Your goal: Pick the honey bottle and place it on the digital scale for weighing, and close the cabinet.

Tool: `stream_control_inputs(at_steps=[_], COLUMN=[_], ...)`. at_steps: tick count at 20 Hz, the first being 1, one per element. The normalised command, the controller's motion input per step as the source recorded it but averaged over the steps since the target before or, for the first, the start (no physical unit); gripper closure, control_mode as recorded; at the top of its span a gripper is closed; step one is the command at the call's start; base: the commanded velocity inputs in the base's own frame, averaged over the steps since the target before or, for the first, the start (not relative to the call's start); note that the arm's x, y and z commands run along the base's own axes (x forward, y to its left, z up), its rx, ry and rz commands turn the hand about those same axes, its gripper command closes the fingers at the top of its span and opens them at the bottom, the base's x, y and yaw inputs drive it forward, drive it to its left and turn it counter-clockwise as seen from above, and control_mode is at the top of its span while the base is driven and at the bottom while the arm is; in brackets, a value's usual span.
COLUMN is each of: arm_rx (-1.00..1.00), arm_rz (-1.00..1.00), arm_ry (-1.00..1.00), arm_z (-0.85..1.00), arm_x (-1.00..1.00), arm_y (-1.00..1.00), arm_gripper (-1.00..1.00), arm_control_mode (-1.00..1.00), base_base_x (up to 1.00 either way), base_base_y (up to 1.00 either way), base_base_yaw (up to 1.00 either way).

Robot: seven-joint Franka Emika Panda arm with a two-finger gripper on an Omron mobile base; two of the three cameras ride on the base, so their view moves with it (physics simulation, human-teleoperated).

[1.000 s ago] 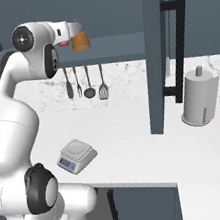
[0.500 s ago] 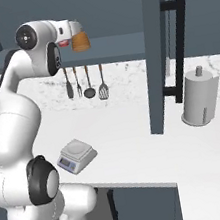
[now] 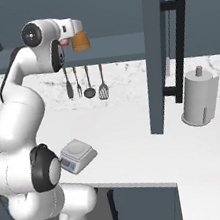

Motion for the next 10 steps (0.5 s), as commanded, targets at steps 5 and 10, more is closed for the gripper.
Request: stream_control_inputs(at_steps=[5,10], arm_rx=[0.00,0.00], arm_rz=[0.01,0.00], arm_ry=[0.00,0.00], arm_z=[-0.02,-0.01], arm_x=[0.44,0.36], arm_y=[-0.02,-0.01], arm_gripper=[-1.00,-1.00], arm_control_mode=[-1.00,-1.00], base_base_x=[0.00,0.00], base_base_y=[0.00,0.00], base_base_yaw=[0.00,0.00])
